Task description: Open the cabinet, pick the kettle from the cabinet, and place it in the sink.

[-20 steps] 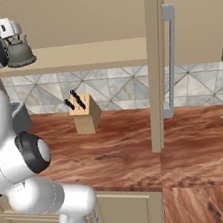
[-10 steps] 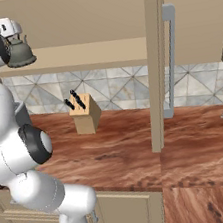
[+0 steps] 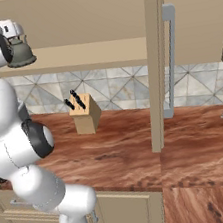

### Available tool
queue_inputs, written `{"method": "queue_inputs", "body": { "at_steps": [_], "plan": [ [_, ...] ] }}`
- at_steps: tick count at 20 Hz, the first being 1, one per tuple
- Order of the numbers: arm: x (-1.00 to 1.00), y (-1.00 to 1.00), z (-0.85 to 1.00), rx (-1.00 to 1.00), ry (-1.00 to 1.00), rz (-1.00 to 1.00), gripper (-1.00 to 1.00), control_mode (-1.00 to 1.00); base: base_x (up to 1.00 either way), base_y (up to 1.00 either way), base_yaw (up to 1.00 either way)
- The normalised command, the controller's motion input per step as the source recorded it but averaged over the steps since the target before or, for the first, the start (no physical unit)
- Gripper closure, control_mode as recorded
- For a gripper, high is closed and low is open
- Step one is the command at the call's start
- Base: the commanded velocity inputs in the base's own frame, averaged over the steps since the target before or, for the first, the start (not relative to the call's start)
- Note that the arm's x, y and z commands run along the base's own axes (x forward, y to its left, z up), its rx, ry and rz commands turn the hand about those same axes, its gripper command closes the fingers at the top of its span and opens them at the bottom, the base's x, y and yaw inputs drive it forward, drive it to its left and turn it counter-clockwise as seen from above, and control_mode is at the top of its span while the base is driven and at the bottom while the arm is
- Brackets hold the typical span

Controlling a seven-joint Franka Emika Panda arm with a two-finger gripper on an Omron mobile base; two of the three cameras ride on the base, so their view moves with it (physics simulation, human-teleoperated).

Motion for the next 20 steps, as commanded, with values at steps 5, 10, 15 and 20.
{"method": "queue_inputs", "body": {
  "at_steps": [5,10,15,20],
  "plan": [
    [0.25,0.10,-0.07,0.00,0.02,0.00,-1.00,-1.00,0.00,0.00,0.00],
    [0.23,0.08,-0.08,0.00,0.02,0.00,-1.00,-1.00,0.00,0.00,0.00],
    [0.17,0.08,-0.06,0.00,0.01,0.00,-1.00,-1.00,0.00,0.00,0.00],
    [0.17,0.08,-0.05,0.00,0.00,0.00,-1.00,-1.00,0.00,0.00,0.00]
  ]
}}
